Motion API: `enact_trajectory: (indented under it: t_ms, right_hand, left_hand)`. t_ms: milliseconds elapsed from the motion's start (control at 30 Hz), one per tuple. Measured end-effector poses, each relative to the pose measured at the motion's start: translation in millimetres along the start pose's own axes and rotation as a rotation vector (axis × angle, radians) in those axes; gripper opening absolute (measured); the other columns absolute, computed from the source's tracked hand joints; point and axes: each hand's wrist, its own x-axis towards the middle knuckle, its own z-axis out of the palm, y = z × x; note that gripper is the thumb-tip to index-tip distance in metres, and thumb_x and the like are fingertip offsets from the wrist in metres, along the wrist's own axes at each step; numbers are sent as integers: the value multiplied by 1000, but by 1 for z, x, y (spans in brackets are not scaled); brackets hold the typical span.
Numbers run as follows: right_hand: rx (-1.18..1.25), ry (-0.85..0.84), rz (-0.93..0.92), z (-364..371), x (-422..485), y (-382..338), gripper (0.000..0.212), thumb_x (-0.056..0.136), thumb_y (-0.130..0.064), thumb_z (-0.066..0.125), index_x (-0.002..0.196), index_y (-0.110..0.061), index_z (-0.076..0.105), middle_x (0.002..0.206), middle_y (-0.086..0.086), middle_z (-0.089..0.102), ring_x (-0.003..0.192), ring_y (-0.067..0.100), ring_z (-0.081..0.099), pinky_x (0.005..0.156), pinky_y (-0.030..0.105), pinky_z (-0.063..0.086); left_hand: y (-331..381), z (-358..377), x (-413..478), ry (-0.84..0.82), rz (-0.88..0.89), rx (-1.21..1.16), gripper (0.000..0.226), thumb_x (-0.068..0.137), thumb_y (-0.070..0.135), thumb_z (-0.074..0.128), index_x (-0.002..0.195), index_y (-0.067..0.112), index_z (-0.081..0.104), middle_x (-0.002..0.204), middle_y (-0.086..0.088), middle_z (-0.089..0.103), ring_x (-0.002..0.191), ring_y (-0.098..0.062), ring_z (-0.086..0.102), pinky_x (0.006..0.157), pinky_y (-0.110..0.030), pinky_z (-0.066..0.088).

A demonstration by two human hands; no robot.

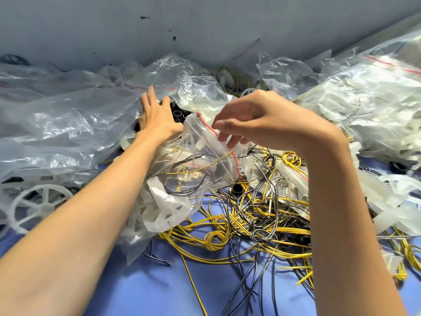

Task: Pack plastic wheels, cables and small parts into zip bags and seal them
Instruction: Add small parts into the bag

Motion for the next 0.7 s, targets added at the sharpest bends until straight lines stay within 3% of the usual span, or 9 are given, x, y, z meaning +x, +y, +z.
enact_trajectory:
  t_ms: [67,133,233,300,367,433,500,633,700]
  right_hand:
    - [5,1,2,0,0,0,17,93,-30,56,95,-21,71,80,-9,73,69,-2,68,70,22,55]
    - [14,7,4,-1,-1,1,17,93,-30,56,96,-21,71,81,-9,73,69,-1,69,70,23,56]
    - [9,1,2,-2,-2,1,17,93,-30,57,97,-20,71,82,-7,74,69,0,69,71,25,56]
    - [14,3,2,-2,-2,2,18,93,-29,57,98,-18,71,83,-6,74,70,1,69,70,25,56]
    - [14,9,-2,-3,-2,3,19,94,-28,56,98,-17,71,82,-5,74,69,2,69,69,23,55]
    - [6,3,-1,-3,0,3,18,93,-29,56,97,-18,71,81,-7,73,69,0,69,69,23,55]
    - [2,-8,1,-2,1,3,18,93,-29,56,97,-19,71,81,-7,73,69,-1,69,69,22,55]
    - [5,-8,0,0,2,3,18,93,-28,57,96,-17,71,81,-6,73,68,-1,69,67,20,54]
    - [-4,0,9,-1,1,5,18,93,-29,57,95,-18,71,83,-5,74,69,0,69,70,23,56]
  left_hand:
    - [0,3,8,-68,194,-13,69,77,20,66,141,17,39,157,-10,4,143,-30,5,107,-61,26]
    - [3,10,17,-297,297,37,76,73,37,70,142,25,40,156,-5,18,142,-24,13,104,-60,27]
    - [6,22,20,-442,274,192,52,78,44,62,129,39,49,125,0,59,116,-23,47,82,-43,27]
    - [8,27,19,-414,244,220,36,81,54,51,118,53,48,110,8,62,105,-22,49,79,-41,22]
    - [9,26,18,-353,222,187,30,83,48,48,112,56,47,117,3,63,112,-26,50,80,-42,25]
    - [12,21,18,-312,193,77,52,88,44,49,137,50,33,129,-7,58,120,-34,48,84,-42,32]
    - [23,12,16,-287,194,46,66,90,46,47,148,40,17,132,-17,53,121,-40,47,93,-45,37]
    - [46,12,16,-206,243,189,38,93,30,48,131,28,51,126,-20,57,114,-41,53,86,-41,42]
    - [50,16,16,-169,206,111,30,92,28,50,121,28,58,121,-17,60,110,-38,55,78,-37,38]
